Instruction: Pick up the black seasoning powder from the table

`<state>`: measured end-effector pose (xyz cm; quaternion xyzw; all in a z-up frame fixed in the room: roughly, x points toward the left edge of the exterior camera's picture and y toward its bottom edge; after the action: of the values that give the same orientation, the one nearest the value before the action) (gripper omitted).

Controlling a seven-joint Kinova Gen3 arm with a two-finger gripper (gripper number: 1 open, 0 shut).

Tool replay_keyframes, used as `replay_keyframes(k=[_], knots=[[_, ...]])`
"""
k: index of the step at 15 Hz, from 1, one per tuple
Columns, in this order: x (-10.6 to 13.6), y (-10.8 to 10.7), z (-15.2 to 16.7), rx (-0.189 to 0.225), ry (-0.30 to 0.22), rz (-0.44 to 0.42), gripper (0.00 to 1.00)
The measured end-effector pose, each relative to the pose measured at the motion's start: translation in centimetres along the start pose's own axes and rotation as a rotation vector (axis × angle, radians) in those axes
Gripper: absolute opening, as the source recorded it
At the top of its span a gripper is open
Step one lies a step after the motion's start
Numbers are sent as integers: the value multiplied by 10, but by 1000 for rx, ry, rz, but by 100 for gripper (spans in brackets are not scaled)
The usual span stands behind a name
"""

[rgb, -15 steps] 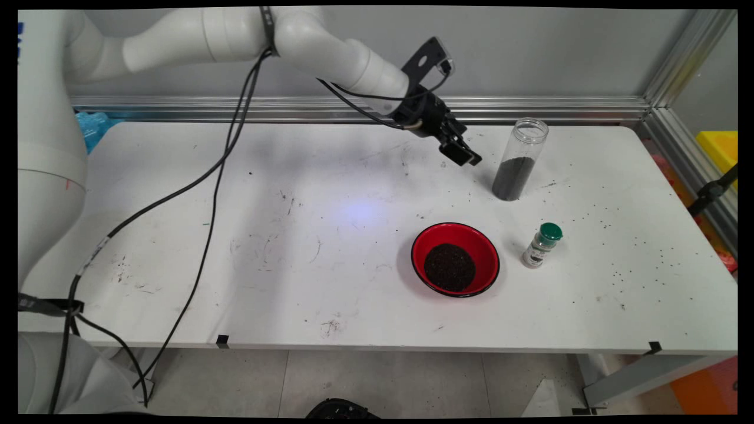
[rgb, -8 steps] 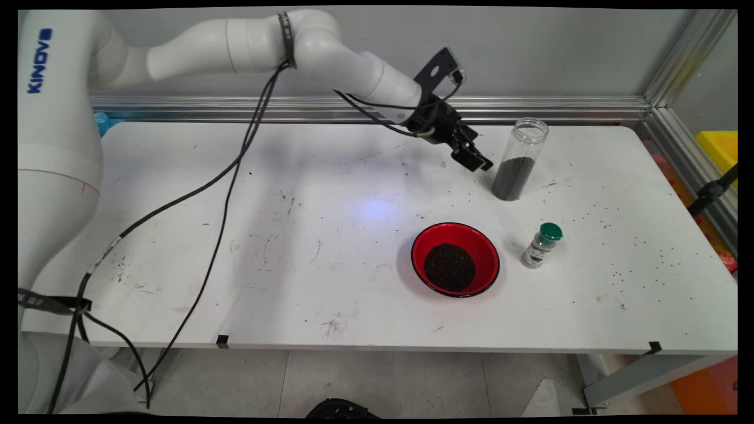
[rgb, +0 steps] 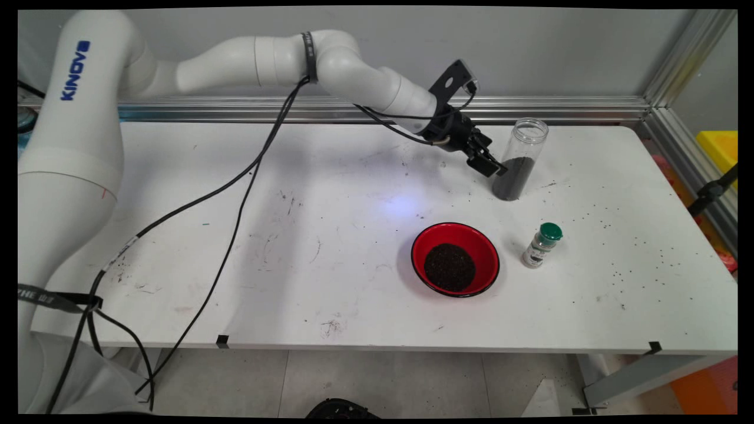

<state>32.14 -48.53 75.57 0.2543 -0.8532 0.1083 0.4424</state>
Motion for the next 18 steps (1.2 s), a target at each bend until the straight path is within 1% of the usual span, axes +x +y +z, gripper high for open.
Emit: replay_keyframes(k=[6,18], knots=[[-5,-5,17,-4,28,0,100],[-12,-4,41,-40,61,-13,100]])
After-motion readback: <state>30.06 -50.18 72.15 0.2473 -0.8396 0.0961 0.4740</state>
